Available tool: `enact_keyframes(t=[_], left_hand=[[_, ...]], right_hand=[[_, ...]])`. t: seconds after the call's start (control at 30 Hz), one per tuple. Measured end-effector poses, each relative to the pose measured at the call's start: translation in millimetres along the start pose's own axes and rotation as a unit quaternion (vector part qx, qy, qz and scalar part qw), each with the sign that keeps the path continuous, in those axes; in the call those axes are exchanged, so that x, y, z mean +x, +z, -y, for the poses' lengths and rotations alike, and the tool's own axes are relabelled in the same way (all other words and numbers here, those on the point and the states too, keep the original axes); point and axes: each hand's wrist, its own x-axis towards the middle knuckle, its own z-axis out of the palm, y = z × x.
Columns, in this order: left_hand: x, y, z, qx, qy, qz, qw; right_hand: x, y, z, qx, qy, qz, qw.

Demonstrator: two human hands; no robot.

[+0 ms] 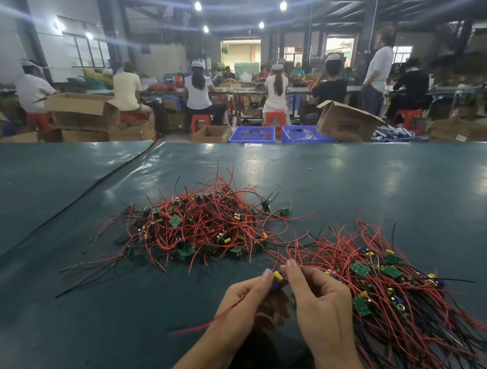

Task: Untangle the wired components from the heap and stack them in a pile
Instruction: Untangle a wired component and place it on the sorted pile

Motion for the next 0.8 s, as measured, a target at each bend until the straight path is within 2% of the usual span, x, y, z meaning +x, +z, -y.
enact_keyframes(t=[0.17,0.3,0.43,0.57,0.63,0.7,0.8], left_hand=[[0,-8,1,-0.025,0.021,-0.02,0.999],[1,-11,-1,-0.06,0.017,-0.045,0.997],[2,-11,1,-0.074,0.017,-0.048,0.996],[2,-9,2,-0.058,0.011,-0.043,0.997],[2,-8,2,-0.046,0.006,-0.03,0.998],[2,-10,3,-0.026,0.006,-0.017,0.999],[3,-13,2,-0.023,0.013,-0.016,1.0]], right_hand=[[10,-9,1,0.116,0.099,-0.062,0.986],[18,-19,4,0.196,0.132,-0.103,0.966],[16,-16,-1,0.141,0.122,-0.081,0.979],[6,1,-3,0.062,0.111,0.052,0.991],[2,5,-3,0.042,0.11,0.082,0.99],[3,4,-4,0.046,0.108,0.063,0.991],[11,-8,-1,0.096,0.113,-0.011,0.989]])
